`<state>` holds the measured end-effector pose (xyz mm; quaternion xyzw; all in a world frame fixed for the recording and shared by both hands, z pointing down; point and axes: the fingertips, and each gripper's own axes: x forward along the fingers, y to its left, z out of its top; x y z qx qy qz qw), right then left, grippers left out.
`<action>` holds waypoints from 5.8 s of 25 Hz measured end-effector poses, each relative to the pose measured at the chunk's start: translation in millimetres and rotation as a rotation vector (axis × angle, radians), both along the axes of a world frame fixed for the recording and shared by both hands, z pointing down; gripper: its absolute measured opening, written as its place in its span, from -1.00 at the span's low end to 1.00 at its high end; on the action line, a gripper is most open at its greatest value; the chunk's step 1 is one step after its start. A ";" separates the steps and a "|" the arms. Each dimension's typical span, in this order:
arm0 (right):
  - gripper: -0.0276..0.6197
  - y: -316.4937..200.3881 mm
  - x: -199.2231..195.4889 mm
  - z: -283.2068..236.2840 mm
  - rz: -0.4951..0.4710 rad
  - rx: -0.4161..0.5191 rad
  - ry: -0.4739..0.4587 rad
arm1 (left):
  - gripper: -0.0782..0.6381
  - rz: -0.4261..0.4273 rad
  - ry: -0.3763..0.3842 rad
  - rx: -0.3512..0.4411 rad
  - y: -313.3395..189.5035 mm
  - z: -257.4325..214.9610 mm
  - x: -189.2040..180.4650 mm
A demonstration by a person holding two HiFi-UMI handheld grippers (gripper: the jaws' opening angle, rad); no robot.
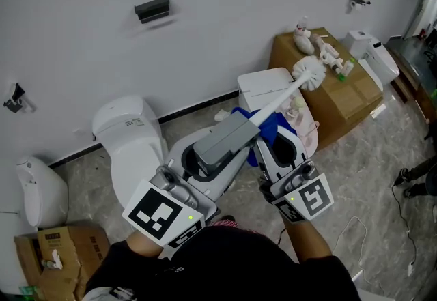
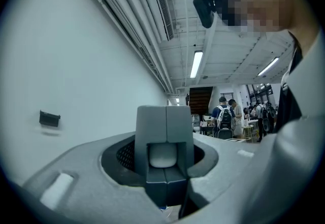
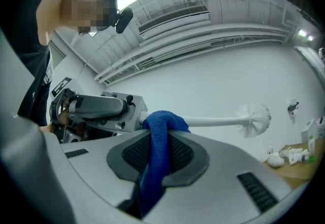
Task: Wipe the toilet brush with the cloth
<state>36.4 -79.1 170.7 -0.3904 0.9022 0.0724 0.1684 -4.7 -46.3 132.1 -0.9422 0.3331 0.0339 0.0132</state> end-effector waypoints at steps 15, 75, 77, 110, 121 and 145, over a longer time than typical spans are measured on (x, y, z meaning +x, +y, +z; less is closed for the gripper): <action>-0.72 30.2 34.3 -6.5 -0.001 0.003 -0.008 | -0.31 -0.005 -0.001 0.023 32.5 -5.8 34.3; -0.72 7.4 60.8 -11.0 0.049 -0.022 -0.028 | -0.31 -0.032 -0.019 0.031 54.5 -10.5 22.3; -0.72 6.2 63.1 -12.1 0.053 -0.022 -0.031 | -0.31 -0.032 -0.019 0.030 55.8 -11.4 22.2; -0.72 -32.7 100.5 -7.8 0.123 -0.056 -0.113 | -0.31 -0.037 -0.025 0.021 54.4 -5.2 21.3; -0.72 -42.8 113.3 -6.5 0.158 -0.067 -0.118 | -0.31 -0.025 -0.025 0.014 51.8 -3.0 22.4; -0.72 -52.3 135.8 3.0 0.229 -0.099 -0.150 | -0.31 0.016 -0.036 -0.008 49.5 2.8 24.2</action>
